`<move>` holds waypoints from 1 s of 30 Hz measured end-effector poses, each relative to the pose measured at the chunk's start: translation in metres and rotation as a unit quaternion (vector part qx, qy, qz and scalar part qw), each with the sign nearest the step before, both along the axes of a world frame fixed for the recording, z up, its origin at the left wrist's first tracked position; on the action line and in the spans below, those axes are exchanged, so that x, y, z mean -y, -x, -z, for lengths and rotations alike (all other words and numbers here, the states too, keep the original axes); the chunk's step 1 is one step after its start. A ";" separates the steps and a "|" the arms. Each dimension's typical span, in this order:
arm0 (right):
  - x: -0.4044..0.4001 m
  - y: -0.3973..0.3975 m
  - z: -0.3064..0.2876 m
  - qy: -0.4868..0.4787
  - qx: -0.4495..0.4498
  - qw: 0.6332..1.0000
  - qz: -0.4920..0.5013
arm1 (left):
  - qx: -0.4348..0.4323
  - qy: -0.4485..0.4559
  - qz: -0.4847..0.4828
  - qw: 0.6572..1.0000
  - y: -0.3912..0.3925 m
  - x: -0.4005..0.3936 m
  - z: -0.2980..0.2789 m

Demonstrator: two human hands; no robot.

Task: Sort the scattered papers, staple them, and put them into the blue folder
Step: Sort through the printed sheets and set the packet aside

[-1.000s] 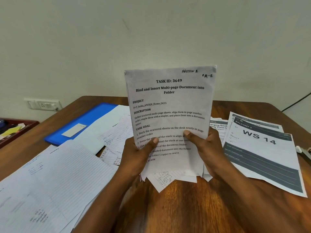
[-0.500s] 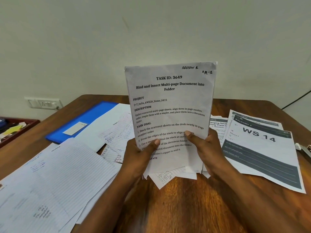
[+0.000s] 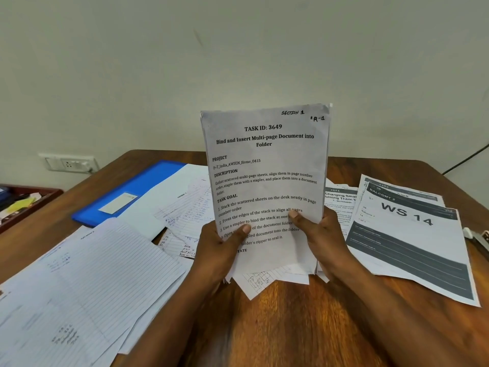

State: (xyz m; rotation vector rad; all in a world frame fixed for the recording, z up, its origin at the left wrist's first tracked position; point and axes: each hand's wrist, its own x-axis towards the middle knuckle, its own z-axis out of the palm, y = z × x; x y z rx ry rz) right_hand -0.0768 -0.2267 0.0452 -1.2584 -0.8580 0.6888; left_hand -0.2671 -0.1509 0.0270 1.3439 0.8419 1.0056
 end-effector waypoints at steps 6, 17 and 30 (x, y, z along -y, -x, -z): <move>0.000 -0.004 -0.001 0.024 0.002 1.000 -0.004 | -0.013 -0.002 -0.003 1.000 0.000 0.000 -0.001; 0.024 -0.016 -0.015 0.081 -0.015 0.996 -0.041 | 0.025 0.100 0.077 0.992 0.005 0.012 -0.009; 0.045 -0.035 -0.005 0.100 0.008 0.994 0.037 | -0.003 0.219 0.178 0.959 0.007 0.043 0.007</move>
